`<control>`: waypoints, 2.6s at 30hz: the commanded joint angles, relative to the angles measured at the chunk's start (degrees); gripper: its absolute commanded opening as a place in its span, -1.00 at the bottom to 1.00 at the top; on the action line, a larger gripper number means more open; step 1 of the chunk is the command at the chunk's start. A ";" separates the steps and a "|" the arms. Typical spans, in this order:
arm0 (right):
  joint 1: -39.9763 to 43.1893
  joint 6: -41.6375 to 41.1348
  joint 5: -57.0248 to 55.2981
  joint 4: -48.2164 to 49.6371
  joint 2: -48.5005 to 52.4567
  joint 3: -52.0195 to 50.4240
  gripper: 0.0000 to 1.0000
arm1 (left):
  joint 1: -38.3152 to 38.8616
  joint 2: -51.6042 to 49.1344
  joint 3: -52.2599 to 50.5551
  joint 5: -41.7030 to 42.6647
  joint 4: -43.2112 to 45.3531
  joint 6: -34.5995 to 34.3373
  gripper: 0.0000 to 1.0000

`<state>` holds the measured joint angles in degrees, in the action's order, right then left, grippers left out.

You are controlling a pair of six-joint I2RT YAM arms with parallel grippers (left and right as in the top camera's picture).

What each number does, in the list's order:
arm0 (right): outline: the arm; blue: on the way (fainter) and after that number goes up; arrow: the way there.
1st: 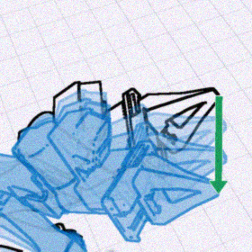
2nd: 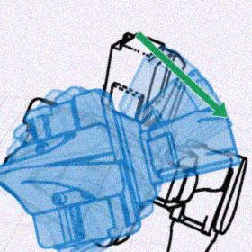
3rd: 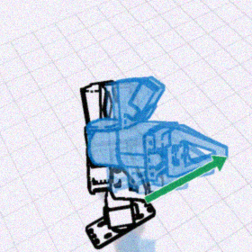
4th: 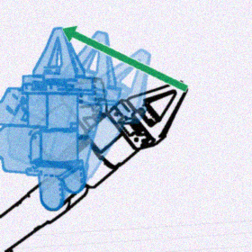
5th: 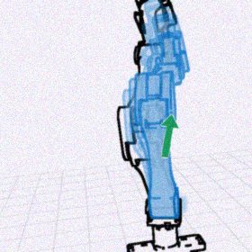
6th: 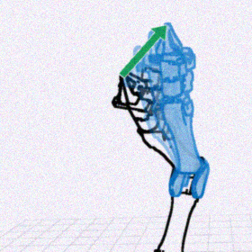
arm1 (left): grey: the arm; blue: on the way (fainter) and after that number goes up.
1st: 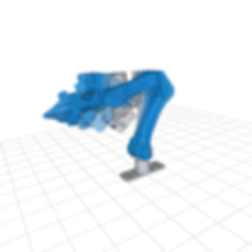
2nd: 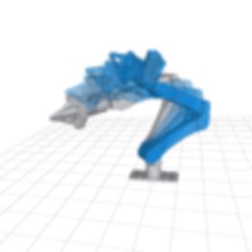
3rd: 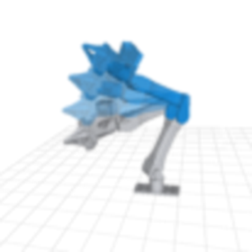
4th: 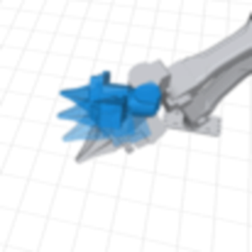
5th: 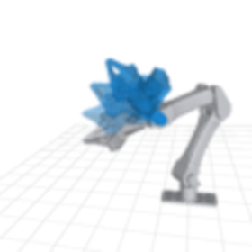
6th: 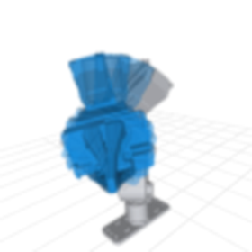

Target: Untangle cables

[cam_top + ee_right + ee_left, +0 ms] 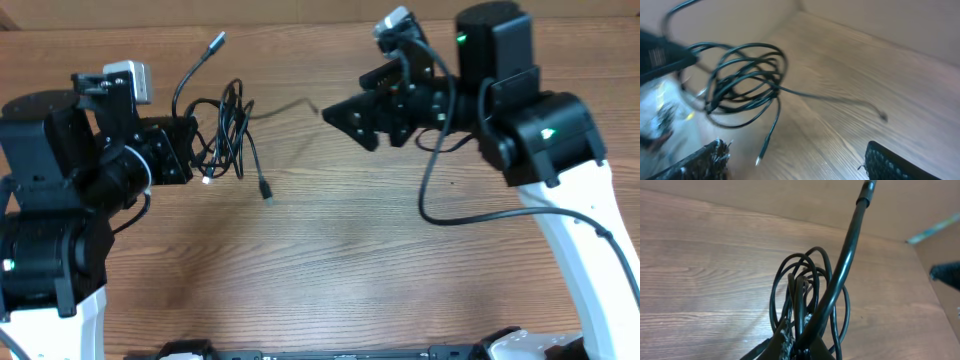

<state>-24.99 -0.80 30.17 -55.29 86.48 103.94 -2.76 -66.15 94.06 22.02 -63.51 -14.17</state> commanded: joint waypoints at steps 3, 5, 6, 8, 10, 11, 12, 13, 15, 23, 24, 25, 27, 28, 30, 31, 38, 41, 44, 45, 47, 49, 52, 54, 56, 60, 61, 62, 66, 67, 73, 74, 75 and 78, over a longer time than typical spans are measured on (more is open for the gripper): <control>-3.91 -26.16 -23.76 2.58 0.48 0.04 1.00 | -0.15 -0.92 0.59 -4.33 2.32 -5.79 -0.92; -4.76 -31.17 -22.97 5.03 0.94 -0.74 1.00 | 0.26 -0.81 0.61 -4.35 2.64 -5.79 -0.92; -5.25 -34.25 -22.34 6.21 1.33 -1.01 1.00 | 0.59 -0.81 0.61 -4.35 2.64 -5.79 -0.92; -6.21 -38.18 -22.21 7.65 2.56 -1.09 1.00 | 1.29 -0.81 0.61 -4.37 2.54 -5.79 -0.92; -7.04 -38.62 -22.23 8.92 3.91 -1.11 0.73 | 2.10 -0.81 0.61 -4.44 2.51 -5.81 -0.92; -7.34 -40.24 -22.47 9.20 4.66 -1.11 0.68 | 2.54 -0.81 0.61 -4.46 2.56 -5.88 -0.92; -7.61 -42.97 -22.62 9.20 5.46 -1.11 0.67 | 2.95 -0.81 0.61 -4.48 2.58 -6.03 -0.92; -7.76 -44.94 -22.60 9.20 6.21 -1.11 0.67 | 3.48 -0.83 0.61 -4.48 2.64 -6.01 -0.92; -7.96 -47.78 -22.58 9.18 7.89 -1.11 0.68 | 4.42 -0.85 0.61 -4.74 2.78 -6.01 -0.92; -9.99 -48.92 -21.11 10.25 11.93 -1.11 0.67 | 8.26 -1.09 0.59 -9.16 3.69 -6.67 -0.92; -10.27 -48.94 -21.09 10.51 11.93 -1.11 0.67 | 8.85 -1.22 0.59 -9.88 3.72 -6.69 -0.92; -10.51 -48.94 -21.05 10.93 11.93 -1.11 0.67 | 9.29 -1.36 0.59 -10.36 3.72 -6.69 -0.91; -11.10 -48.94 -20.90 11.78 11.93 -1.11 0.67 | 10.38 -1.95 0.59 -11.39 3.72 -6.93 -0.92; -11.52 -48.96 -20.76 12.20 11.93 -1.11 0.67 | 10.93 -2.36 0.59 -12.02 3.69 -7.15 -0.92; -12.11 -48.96 -20.00 12.96 11.91 -1.11 0.63 | 12.20 -3.41 0.59 -13.81 3.69 -7.13 -0.92; -12.39 -48.92 -19.56 13.66 11.89 -1.11 0.61 | 12.70 -3.89 0.59 -15.06 3.69 -7.13 -0.92; -12.57 -44.13 -21.29 15.39 11.23 -1.07 0.61 | 15.98 -5.75 0.59 -24.22 9.66 -7.10 -0.92; -12.55 -44.13 -21.16 15.15 11.26 -1.07 0.58 | 16.31 -5.75 0.59 -24.39 12.37 -8.20 -0.92; -13.03 -44.15 -21.16 15.39 11.26 -1.07 0.58 | 16.31 -5.86 0.59 -24.02 12.55 -9.66 -0.92; -13.22 -44.15 -21.18 15.56 11.26 -1.07 0.58 | 16.33 -6.03 0.59 -23.93 12.39 -9.66 -0.92; -13.33 -44.15 -21.16 15.76 11.26 -1.07 0.58 | 16.33 -6.27 0.59 -23.91 12.11 -9.66 -0.92; -13.31 -44.15 -21.16 15.76 11.26 -1.07 0.58 | 16.35 -6.60 0.59 -23.91 11.61 -9.66 -0.92; -13.31 -44.17 -21.14 15.56 11.26 -1.07 0.57 | 16.50 -7.02 0.59 -23.85 11.02 -9.66 -0.92; -13.55 -44.24 -21.14 15.39 11.28 -1.09 0.57 | 17.25 -7.30 0.59 -23.87 11.04 -9.66 -0.92; -13.99 -44.33 -21.16 15.41 11.37 -1.09 0.57 | 18.40 -7.63 0.59 -23.91 11.21 -9.66 -0.92; -14.62 -44.35 -21.59 15.41 11.47 -1.09 0.57 | 20.48 -7.96 0.59 -24.04 11.56 -9.66 -0.92; -14.64 -44.35 -21.57 15.37 11.50 -1.09 0.57 | 20.92 -8.00 0.59 -24.13 11.61 -9.66 -0.92; -14.67 -44.33 -21.59 15.28 11.50 -1.09 0.50 | 21.22 -8.04 0.59 -24.17 11.61 -9.66 -0.92; -14.64 -44.30 -21.59 14.36 11.50 -1.11 -0.92 | 21.59 -8.09 0.59 -24.35 11.54 -9.66 -0.92; -14.64 -44.30 -21.59 14.23 11.50 -1.14 -0.92 | 21.59 -8.09 0.59 -24.81 11.50 -9.66 -0.92; -14.64 -44.28 -22.73 13.81 11.45 -1.14 -0.92 | 21.53 -7.98 0.59 -25.77 11.04 -9.01 -0.92; -14.58 -43.91 -23.63 13.77 11.19 -1.14 -0.92 | 21.42 -7.82 0.61 -26.75 10.71 -8.48 -0.92; -14.25 -43.60 -24.92 13.57 10.82 -1.11 -0.92 | 21.38 -7.52 0.61 -28.63 10.03 -8.39 -0.92; -12.44 -40.04 -28.30 12.35 8.63 -1.11 -0.92 | 20.94 -5.79 0.61 -34.84 6.91 -7.04 -0.92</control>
<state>-39.24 -44.23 6.87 -42.57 98.67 102.74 18.65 -74.46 94.00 -5.21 -55.31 -22.37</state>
